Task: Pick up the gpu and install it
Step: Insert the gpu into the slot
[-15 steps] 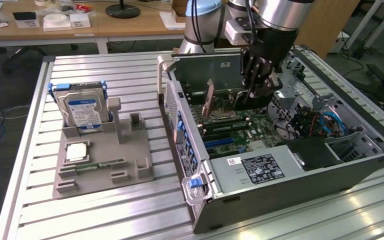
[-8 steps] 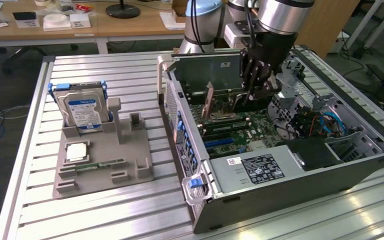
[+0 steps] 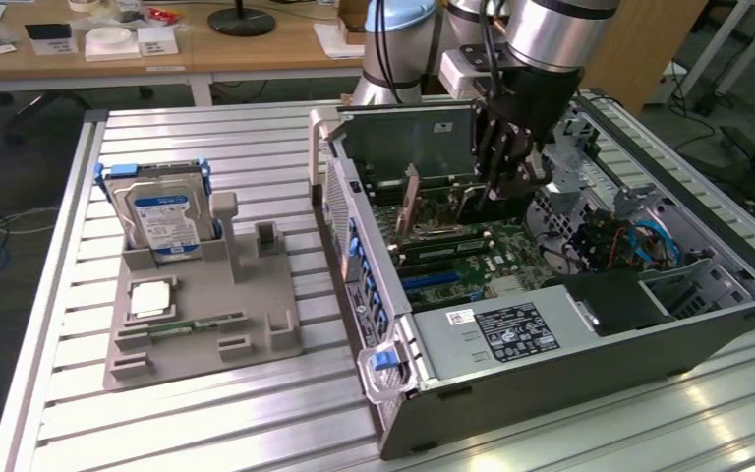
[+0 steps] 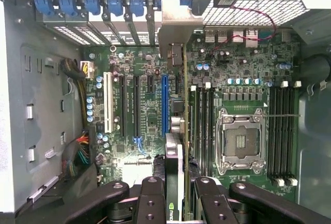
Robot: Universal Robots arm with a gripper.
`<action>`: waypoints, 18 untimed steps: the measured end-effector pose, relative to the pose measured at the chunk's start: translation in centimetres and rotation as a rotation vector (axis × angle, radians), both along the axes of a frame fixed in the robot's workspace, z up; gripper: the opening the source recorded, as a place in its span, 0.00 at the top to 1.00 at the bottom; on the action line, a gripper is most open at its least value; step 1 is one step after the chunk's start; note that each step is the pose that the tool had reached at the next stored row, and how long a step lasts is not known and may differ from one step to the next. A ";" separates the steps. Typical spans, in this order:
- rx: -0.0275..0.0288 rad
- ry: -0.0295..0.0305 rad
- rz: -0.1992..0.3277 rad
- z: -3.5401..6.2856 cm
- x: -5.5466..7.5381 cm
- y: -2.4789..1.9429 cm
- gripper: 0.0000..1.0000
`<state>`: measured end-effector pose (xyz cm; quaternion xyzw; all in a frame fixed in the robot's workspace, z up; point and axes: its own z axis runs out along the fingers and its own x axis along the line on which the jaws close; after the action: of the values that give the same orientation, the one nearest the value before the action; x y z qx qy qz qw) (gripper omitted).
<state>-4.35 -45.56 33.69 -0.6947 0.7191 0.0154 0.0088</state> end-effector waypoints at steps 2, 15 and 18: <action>0.0000 0.0001 0.000 -0.19 0.0 -0.10 0.73; 0.0000 0.0000 0.000 -1.52 -0.2 -0.42 0.73; -0.0002 0.0001 0.000 -1.61 -0.2 -0.42 0.73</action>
<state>-4.57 -45.98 32.08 -0.6947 0.7191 0.0153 0.0087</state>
